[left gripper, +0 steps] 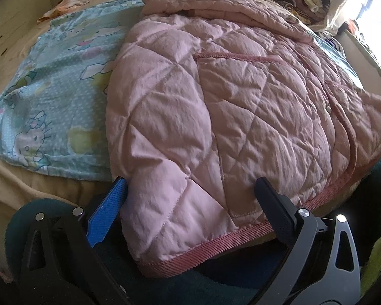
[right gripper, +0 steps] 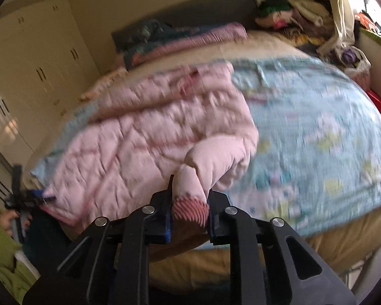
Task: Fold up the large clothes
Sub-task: 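Close the left tool on the hem while the right tool holds the hem raised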
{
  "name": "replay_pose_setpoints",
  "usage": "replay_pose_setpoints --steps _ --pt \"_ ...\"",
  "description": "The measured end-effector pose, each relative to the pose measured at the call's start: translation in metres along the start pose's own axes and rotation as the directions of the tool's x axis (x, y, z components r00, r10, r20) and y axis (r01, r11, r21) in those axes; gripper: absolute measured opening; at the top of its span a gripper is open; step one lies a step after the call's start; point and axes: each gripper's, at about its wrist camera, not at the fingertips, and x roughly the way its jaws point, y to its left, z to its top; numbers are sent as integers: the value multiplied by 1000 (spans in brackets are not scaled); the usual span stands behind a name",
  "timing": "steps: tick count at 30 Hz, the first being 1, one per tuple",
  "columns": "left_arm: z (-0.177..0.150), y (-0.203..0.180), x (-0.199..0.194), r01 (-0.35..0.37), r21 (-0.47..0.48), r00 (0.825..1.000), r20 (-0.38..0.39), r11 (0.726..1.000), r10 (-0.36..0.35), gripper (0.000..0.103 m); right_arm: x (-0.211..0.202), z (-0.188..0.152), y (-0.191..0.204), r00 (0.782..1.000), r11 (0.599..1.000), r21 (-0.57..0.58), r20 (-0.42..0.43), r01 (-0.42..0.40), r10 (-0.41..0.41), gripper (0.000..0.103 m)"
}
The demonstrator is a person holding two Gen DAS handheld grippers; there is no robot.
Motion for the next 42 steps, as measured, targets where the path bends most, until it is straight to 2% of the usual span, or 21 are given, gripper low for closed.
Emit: replay_pose_setpoints --steps 3,6,8,9,11,12,14,20,24,26,28,30,34,36,37,38,39,42 --pt "-1 -1 0 7 8 1000 0 1000 -7 94 -2 23 0 998 999 13 46 -42 42 18" --pt "-5 -13 2 -29 84 999 -11 996 30 80 0 36 2 997 999 1 67 -49 49 17" --pt "-7 -21 -1 -65 145 998 -5 987 67 64 0 38 1 996 999 5 71 -53 53 17" --pt "-8 -23 -2 -78 165 997 -1 983 79 58 1 40 0 996 999 7 75 -52 51 17" --pt "-7 -22 -8 -96 180 995 13 979 95 33 2 40 -1 995 998 19 84 -58 57 17" --pt "-5 -20 -11 -84 172 996 19 981 82 32 2 41 -1 994 998 25 89 -60 57 17" --pt "-3 -16 -18 -65 149 998 36 987 60 19 1 41 -2 994 998 32 96 -63 59 17" --pt "18 -16 -36 -16 118 994 114 993 3 15 -1 52 -1 990 997 40 126 -65 59 17" --pt "44 -23 -45 1 125 984 178 992 -23 13 0 62 0 987 996 48 149 -69 61 17" --pt "54 -25 -52 10 127 977 211 992 -37 9 -1 70 -1 985 996 55 163 -71 61 16" --pt "66 -26 -56 28 133 971 234 991 -59 0 -1 77 -3 982 995 63 177 -75 63 16" --pt "75 -23 -61 28 121 967 247 992 -58 0 -1 83 -2 981 995 62 185 -73 60 16" --pt "74 -15 -58 38 112 983 176 993 -58 1 5 84 3 984 997 48 173 -61 52 16" --pt "66 -7 -57 37 109 989 140 993 -52 20 5 80 3 983 997 45 174 -60 51 16" --pt "61 -3 -57 27 107 991 128 994 -41 35 4 78 1 983 997 51 176 -62 52 16" --pt "55 2 -58 22 102 993 115 995 -34 44 4 76 -1 983 996 57 176 -62 51 16" --pt "50 7 -57 19 96 995 94 995 -28 51 3 74 -3 983 996 63 175 -61 50 16" --pt "31 19 -48 36 66 999 13 997 -37 57 0 64 -10 984 995 81 173 -62 47 16"
